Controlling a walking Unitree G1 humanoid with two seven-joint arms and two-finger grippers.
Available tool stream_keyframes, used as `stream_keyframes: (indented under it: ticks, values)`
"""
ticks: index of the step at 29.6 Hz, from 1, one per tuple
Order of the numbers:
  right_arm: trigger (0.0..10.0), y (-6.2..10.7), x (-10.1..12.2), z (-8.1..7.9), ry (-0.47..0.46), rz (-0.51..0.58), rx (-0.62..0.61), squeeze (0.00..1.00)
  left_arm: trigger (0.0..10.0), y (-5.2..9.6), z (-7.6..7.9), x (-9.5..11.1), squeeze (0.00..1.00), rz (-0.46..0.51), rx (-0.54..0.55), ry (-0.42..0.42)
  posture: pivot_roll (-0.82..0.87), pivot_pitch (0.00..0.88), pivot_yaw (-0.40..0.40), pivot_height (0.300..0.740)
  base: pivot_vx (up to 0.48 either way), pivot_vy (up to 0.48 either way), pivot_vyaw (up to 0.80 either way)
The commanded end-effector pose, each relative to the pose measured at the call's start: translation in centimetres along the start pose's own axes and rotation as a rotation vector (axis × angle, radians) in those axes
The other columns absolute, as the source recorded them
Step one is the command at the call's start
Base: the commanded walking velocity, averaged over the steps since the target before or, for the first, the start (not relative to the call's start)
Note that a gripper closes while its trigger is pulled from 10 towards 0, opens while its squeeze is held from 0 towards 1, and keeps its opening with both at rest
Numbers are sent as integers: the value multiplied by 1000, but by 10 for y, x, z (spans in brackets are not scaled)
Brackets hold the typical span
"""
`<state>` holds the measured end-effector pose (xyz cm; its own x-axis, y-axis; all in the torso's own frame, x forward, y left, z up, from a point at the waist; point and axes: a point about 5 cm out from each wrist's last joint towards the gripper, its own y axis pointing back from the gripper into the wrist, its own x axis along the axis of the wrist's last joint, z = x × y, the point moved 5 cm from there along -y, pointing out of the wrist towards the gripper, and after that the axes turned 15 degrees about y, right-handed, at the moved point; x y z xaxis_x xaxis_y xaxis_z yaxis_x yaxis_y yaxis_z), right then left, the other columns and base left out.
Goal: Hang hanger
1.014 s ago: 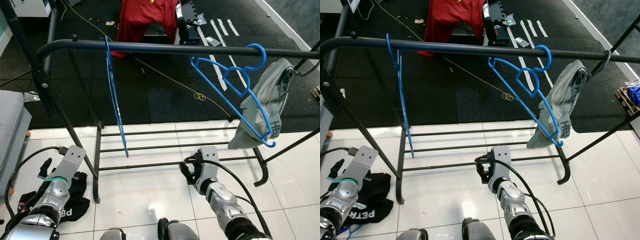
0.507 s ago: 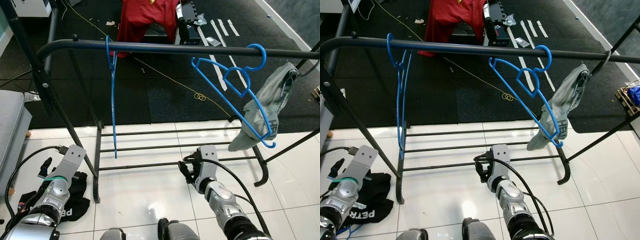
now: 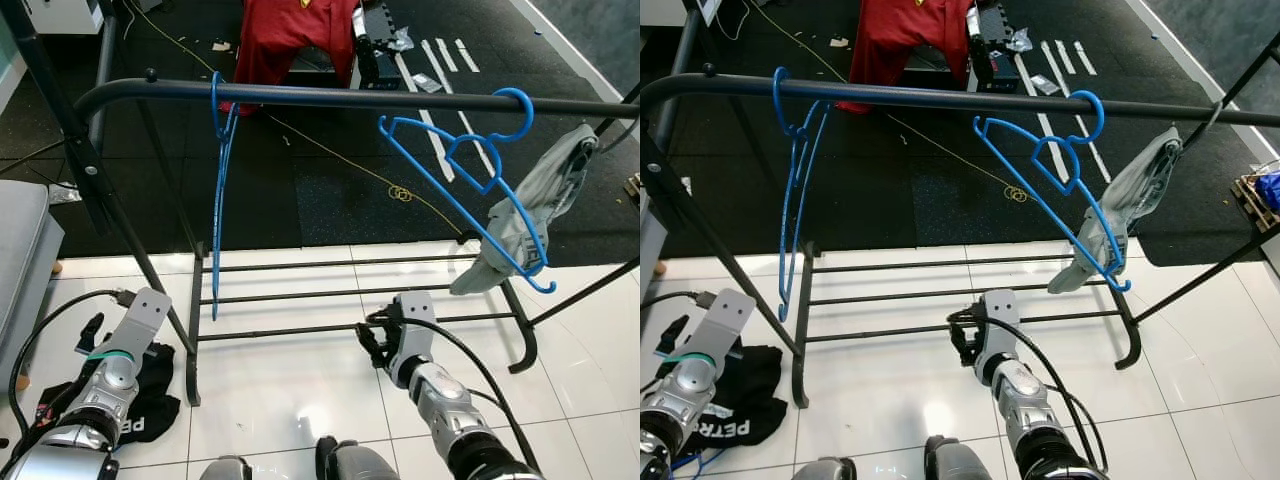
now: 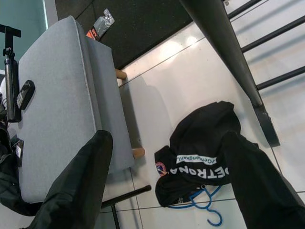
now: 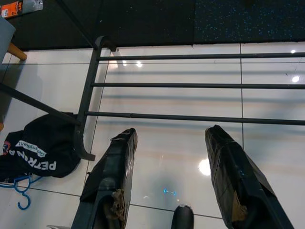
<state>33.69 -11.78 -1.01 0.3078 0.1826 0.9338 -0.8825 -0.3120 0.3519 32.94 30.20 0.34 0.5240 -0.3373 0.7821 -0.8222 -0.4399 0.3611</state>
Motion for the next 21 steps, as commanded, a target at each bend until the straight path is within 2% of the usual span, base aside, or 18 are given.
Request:
stream_keyframes:
  ticks: [1,14,21]
  values:
    - [10000,3,-10,4,-14,-33,-11,0,10000,2,0,-11,0,-40,-5,-14,1,119,-24,740,0,0,0]
    - [10000,10,-16,15,-8,-48,-36,0,10000,2,4,-8,0,-35,-9,-13,-41,113,-35,740,0,0,0]
    - [10000,8,-16,9,0,-49,-18,0,10000,2,5,-7,0,-33,-10,-13,-37,127,-21,740,0,0,0]
